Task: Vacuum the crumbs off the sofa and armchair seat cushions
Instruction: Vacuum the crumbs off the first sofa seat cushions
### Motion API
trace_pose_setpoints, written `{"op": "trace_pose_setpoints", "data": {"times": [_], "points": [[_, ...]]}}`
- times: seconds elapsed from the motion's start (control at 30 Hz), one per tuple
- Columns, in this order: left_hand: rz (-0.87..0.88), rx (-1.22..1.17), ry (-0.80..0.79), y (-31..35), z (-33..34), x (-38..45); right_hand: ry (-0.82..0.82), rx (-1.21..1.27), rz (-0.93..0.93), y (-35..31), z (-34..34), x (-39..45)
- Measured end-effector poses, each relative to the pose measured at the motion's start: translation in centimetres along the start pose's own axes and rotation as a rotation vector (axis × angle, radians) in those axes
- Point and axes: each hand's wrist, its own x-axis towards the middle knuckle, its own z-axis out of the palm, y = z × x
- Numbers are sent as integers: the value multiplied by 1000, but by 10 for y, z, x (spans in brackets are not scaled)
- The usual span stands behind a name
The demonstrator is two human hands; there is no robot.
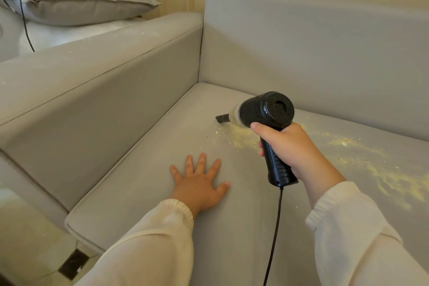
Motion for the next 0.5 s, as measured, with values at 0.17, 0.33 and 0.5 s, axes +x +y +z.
{"op": "trace_pose_setpoints", "data": {"times": [0.17,0.33,0.5], "points": [[16,4,4,-4,-1,-2,-41,-12,-18,-4,9,-5],[44,-20,17,-8,-2,-11,12,5,-49,-5,5,-15],[49,-5,15,-13,-4,-31,157,15,-65,-3,-25,-33]]}}
